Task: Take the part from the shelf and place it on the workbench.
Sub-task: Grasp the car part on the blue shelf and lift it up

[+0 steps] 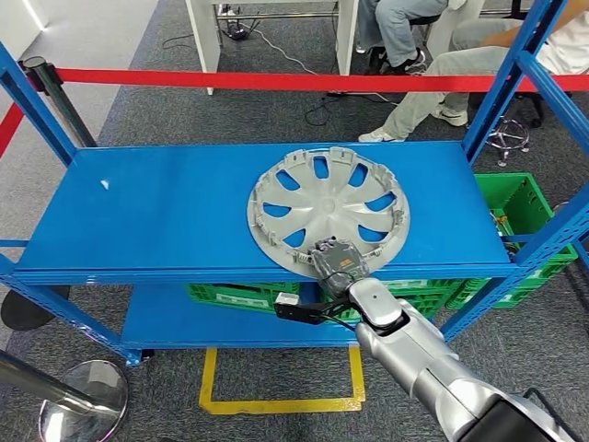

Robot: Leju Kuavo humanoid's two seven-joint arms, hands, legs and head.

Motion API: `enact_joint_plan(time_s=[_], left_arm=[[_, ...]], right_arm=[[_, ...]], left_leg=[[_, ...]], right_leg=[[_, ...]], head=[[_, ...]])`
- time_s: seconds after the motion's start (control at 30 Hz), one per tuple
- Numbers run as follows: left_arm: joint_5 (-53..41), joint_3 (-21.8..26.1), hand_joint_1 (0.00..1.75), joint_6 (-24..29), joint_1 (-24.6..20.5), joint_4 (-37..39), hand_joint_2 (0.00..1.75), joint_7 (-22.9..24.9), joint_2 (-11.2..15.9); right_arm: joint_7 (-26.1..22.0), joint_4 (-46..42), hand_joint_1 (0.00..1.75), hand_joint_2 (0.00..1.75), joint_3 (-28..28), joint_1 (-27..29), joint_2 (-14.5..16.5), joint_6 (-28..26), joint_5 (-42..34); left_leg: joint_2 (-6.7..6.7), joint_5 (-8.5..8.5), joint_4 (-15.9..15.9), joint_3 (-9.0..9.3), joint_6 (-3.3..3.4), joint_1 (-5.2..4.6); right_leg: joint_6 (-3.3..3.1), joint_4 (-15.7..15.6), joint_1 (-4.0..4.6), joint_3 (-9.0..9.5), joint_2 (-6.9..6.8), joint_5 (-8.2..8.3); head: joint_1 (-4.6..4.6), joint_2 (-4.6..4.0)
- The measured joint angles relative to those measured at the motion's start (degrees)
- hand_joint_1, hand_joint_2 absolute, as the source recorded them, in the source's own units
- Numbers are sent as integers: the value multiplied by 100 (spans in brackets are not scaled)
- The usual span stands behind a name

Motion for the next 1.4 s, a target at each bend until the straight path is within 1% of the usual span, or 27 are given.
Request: enact_joint_plan(time_s=[0.17,0.3,0.43,0.63,0.97,1.1,1.4], left_arm=[[25,0,0,-10,-6,0,0,-1,0],[28,-2,0,75,-10,0,0,-3,2],[28,-5,0,227,-4,-13,0,26,6],[28,-23,0,309,0,-31,0,102,16],[28,-68,0,426,-5,-46,0,120,20],[24,-97,0,505,1,-46,175,145,23],[-31,-152,0,628,19,-46,175,194,33]], right_arm=[[-26,38,175,175,0,-7,4,-105,33],[-48,-158,175,175,-8,38,2,-356,146],[30,-1026,175,175,-77,214,-56,-510,366],[50,-2505,175,175,-116,443,-168,-544,580],[27,-4363,175,175,-118,507,-350,-583,662],[9,-4754,175,175,-117,509,-403,-712,725],[-66,-5085,175,175,-90,515,-498,-763,690]], left_leg=[[0,9,0,0,1,0],[0,12,0,-2,5,0],[1,13,0,-9,5,0],[0,12,0,-35,5,0],[0,12,0,-52,5,-1],[0,12,0,-52,5,-1],[0,12,0,-51,5,0]], right_leg=[[-1,0,0,1,-1,8],[0,0,0,-1,1,10],[-1,0,0,-10,1,11],[-1,1,1,-35,-1,10],[0,0,1,-49,-1,10],[0,0,1,-49,-1,10],[0,0,1,-49,-1,10]], head=[[1,0],[0,0],[1,1],[1,0],[1,0],[1,0],[1,0]])
